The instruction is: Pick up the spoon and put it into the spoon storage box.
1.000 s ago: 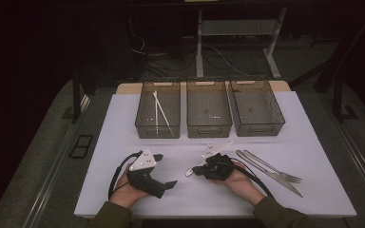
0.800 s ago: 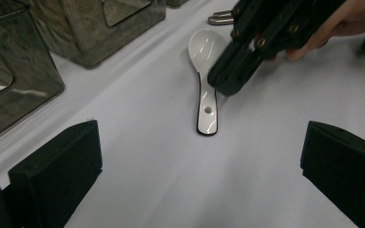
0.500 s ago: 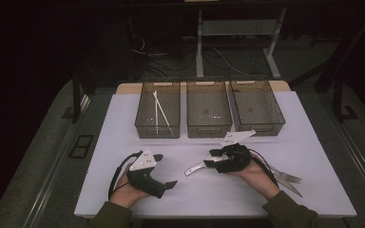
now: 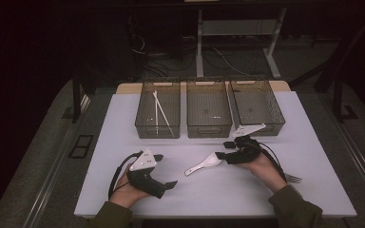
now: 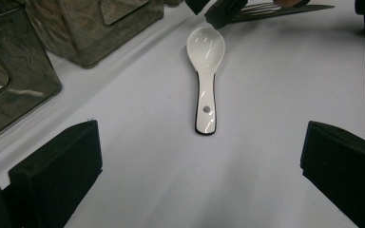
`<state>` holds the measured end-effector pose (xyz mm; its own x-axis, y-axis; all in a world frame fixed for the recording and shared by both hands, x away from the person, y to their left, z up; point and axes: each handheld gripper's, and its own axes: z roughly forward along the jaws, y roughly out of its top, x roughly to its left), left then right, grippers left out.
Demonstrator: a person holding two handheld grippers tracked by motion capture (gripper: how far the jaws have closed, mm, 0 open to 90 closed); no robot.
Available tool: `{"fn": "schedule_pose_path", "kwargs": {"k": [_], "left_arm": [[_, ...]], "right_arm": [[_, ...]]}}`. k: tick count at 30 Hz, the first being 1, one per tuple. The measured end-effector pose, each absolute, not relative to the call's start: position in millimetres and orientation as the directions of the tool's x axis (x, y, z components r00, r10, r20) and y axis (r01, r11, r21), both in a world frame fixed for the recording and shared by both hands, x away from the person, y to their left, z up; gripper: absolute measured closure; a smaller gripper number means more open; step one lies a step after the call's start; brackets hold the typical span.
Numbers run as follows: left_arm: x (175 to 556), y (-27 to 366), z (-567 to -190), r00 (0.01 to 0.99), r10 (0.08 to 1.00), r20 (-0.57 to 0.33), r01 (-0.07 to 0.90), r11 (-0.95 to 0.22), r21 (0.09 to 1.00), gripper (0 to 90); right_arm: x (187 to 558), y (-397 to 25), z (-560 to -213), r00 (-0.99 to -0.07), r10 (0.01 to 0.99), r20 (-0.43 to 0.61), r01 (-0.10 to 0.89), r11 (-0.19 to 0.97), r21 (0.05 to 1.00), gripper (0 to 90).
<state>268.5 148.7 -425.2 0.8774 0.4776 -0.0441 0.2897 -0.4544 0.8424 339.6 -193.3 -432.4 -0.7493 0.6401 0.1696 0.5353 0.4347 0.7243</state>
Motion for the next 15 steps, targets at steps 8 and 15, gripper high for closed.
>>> {"fn": "schedule_pose_path", "kwargs": {"k": [8,15], "left_arm": [[268.4,148.8,-425.2,0.878,0.477,-0.045,0.290,-0.454,0.843,0.0],[268.2,148.7,-425.0,0.877,0.477,-0.045,0.291,-0.454,0.842,0.0]], "right_arm": [[339.0,-182.8,-440.7,-0.774,0.612,0.163,0.525,0.476,0.706,44.5],[339.2,-180.3,-444.2,-0.780,0.597,0.185,0.537,0.488,0.688,49.7]]}}
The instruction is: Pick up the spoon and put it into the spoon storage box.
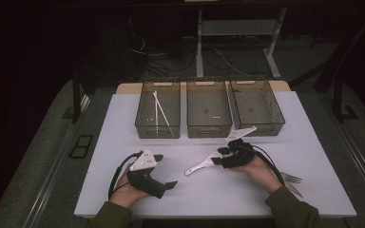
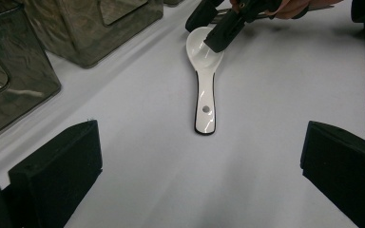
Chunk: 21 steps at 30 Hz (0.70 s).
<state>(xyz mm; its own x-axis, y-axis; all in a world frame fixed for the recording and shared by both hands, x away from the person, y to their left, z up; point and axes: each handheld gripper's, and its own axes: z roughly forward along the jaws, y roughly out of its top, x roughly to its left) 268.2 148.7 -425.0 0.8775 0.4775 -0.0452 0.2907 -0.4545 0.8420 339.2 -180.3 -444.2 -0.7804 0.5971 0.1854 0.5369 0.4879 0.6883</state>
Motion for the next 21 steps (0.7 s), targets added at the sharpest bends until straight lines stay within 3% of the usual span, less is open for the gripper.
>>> {"fn": "schedule_pose_path", "kwargs": {"k": [21], "left_arm": [[268.4,148.7,-425.2,0.879,0.475,-0.049,0.292,-0.454,0.842,0.0]], "right_arm": [[332.5,-173.8,-444.8,-0.828,0.549,0.113,0.477,0.584,0.657,60.0]]}}
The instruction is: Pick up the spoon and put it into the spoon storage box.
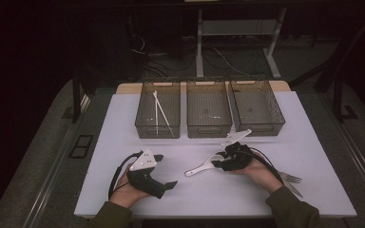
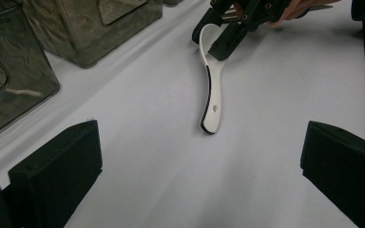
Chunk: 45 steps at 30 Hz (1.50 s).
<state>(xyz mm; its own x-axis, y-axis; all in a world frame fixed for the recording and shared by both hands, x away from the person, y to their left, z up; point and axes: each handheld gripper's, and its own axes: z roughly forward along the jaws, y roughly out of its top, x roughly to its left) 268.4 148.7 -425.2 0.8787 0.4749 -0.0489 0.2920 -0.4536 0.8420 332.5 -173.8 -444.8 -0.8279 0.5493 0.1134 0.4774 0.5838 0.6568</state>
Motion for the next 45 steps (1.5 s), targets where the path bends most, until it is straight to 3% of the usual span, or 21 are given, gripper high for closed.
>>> {"fn": "schedule_pose_path", "kwargs": {"k": [21,45], "left_arm": [[269.3,151.6,-426.3,0.876,0.479,-0.060,0.299,-0.441,0.847,0.0],[269.2,153.7,-426.5,0.875,0.480,-0.064,0.301,-0.435,0.849,0.0]], "right_arm": [[332.1,-184.7,-439.8,-0.845,0.510,0.160,0.483,0.601,0.637,80.9],[328.1,-199.9,-417.5,-0.806,0.566,0.173,0.498,0.491,0.715,82.4]]}}
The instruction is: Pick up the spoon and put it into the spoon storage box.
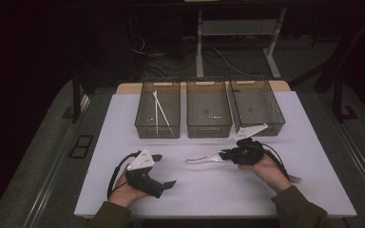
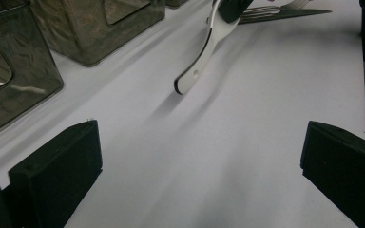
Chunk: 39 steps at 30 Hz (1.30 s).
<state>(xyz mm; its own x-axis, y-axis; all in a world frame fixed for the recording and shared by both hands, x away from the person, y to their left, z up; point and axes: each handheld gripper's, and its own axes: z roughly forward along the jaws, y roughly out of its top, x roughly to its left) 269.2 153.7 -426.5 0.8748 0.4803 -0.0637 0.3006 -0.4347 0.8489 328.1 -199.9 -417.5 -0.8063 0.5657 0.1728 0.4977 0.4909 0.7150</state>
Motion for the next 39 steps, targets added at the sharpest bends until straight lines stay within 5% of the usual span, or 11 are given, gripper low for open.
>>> {"fn": "schedule_pose_path", "kwargs": {"k": [39], "left_arm": [[269.9,150.0,-429.1,0.872,0.485,-0.061,0.307,-0.447,0.840,0.0]], "right_arm": [[341.9,-229.6,-367.4,-0.738,0.651,0.176,0.459,0.293,0.839,82.8]]}}
